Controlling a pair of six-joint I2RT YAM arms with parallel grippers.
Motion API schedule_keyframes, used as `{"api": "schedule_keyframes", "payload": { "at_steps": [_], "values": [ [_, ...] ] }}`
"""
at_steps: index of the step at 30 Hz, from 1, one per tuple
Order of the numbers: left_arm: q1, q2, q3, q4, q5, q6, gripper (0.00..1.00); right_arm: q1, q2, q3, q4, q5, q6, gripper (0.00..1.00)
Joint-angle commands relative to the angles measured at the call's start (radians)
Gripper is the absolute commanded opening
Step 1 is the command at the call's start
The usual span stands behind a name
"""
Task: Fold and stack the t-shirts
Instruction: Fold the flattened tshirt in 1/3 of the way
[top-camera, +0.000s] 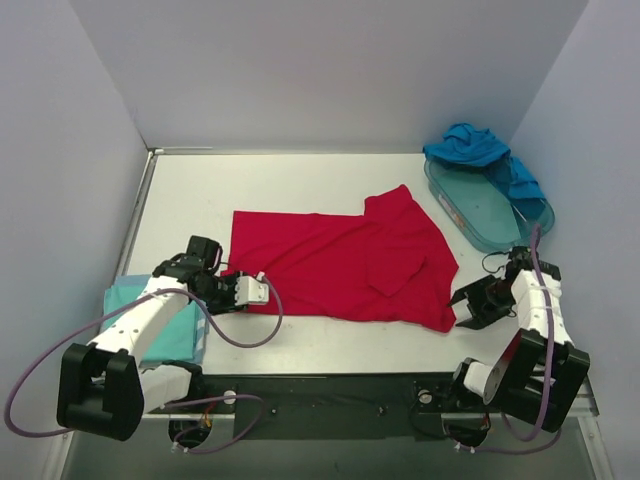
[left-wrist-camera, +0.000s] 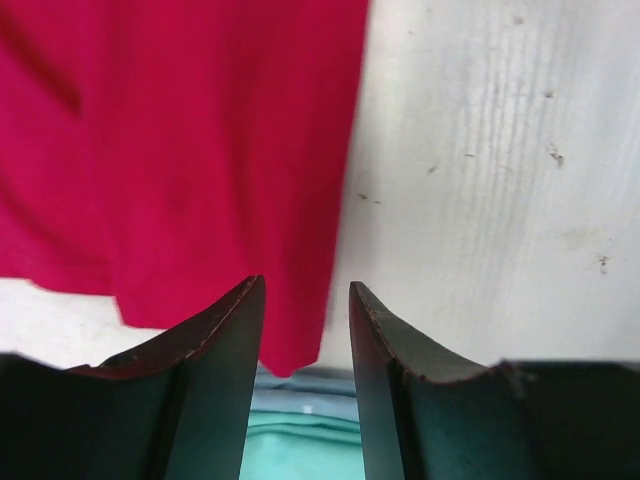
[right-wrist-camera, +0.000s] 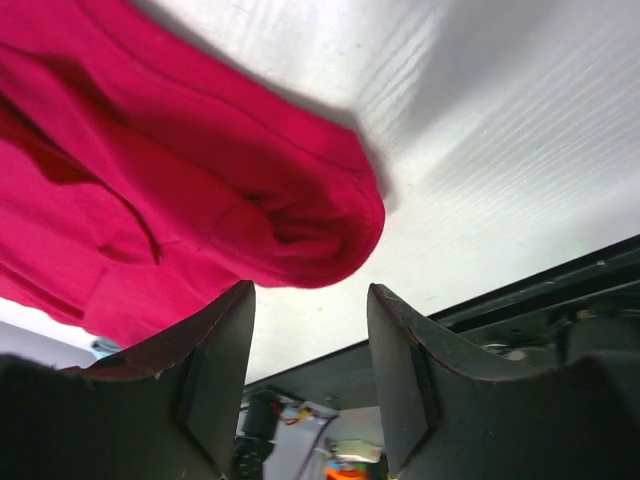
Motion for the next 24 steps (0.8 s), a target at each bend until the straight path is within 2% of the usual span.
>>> {"api": "schedule_keyframes", "payload": {
  "at_steps": [1,3,7,15,20,24],
  "values": [
    [-0.01,0.016,-0.054,0.061,0.02,0.079,0.49,-0.015,-0.015,-0.112,0.089,-0.084,0.247,0.45],
    [-0.016,0.014,-0.082,0.063,0.023,0.102,0.49,-0.027,-0.009,-0.169,0.121,-0.117,0.291,0.45],
    [-0.034,-0.004,-0.14,0.095,0.004,0.119,0.47,-0.067,-0.043,-0.255,0.143,-0.088,0.36,0.45],
    [-0.074,0.005,-0.217,0.227,-0.059,0.092,0.42,-0.122,-0.055,-0.291,0.143,-0.066,0.38,0.45],
    [-0.085,0.005,-0.232,0.239,-0.072,0.078,0.34,-0.186,-0.162,-0.289,0.074,0.007,0.403,0.47],
    [-0.091,0.005,-0.238,0.247,-0.075,0.079,0.2,-0.202,-0.16,-0.301,0.066,0.02,0.389,0.46]
  ]
}}
